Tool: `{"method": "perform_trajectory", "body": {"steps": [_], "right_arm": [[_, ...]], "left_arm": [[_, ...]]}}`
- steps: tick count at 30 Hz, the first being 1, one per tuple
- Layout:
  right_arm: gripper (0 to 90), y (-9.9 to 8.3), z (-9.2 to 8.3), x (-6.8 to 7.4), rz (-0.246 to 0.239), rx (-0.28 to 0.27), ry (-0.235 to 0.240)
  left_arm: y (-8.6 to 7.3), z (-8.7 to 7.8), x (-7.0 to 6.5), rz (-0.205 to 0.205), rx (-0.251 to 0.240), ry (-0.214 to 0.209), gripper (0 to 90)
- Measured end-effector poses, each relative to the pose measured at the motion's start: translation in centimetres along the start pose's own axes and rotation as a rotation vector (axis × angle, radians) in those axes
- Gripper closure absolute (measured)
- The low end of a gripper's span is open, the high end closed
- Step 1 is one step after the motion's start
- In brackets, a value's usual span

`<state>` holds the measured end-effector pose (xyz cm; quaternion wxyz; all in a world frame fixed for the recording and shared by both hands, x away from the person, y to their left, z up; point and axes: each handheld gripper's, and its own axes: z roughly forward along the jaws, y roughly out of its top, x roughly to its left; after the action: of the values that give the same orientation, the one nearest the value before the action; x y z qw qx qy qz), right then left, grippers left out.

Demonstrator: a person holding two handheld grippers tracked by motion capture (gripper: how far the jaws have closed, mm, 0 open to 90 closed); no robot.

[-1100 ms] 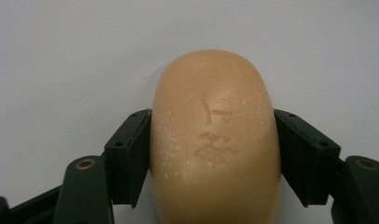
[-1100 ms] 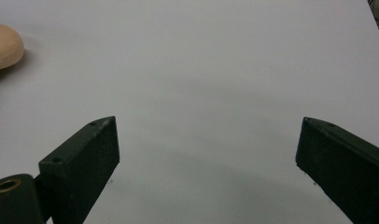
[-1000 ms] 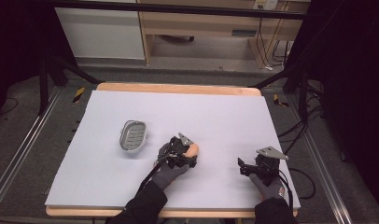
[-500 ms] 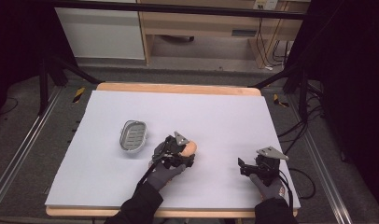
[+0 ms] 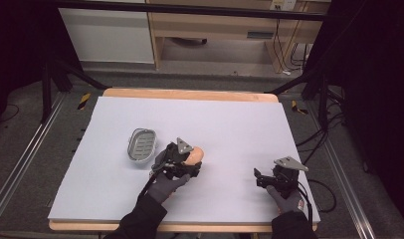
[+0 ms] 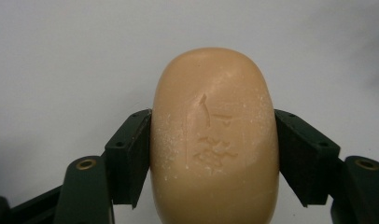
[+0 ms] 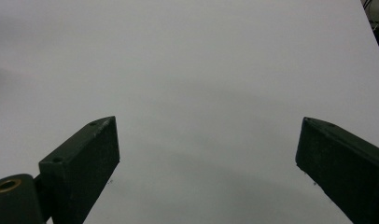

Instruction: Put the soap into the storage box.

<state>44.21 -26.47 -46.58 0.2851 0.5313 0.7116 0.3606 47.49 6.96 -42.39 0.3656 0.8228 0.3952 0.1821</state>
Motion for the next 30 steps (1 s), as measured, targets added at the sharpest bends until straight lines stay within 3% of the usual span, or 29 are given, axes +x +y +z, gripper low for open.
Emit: {"method": "perform_trajectory", "body": {"steps": [5,15,30], "right_arm": [[6.4,0.0,-0.1,-0.1,0.000,-0.005,-0.001],[6.5,0.0,-0.1,0.0,-0.001,-0.006,0.002],[6.4,0.0,-0.1,0.0,-0.005,-0.017,0.000]], "left_arm": [[0.0,-0.8,0.5,0.001,-0.009,0.001,32.0],[-0.2,-2.8,2.5,-0.044,-0.049,0.032,32.1],[-0.7,-4.3,4.5,-0.080,-0.064,0.059,32.0]]}}
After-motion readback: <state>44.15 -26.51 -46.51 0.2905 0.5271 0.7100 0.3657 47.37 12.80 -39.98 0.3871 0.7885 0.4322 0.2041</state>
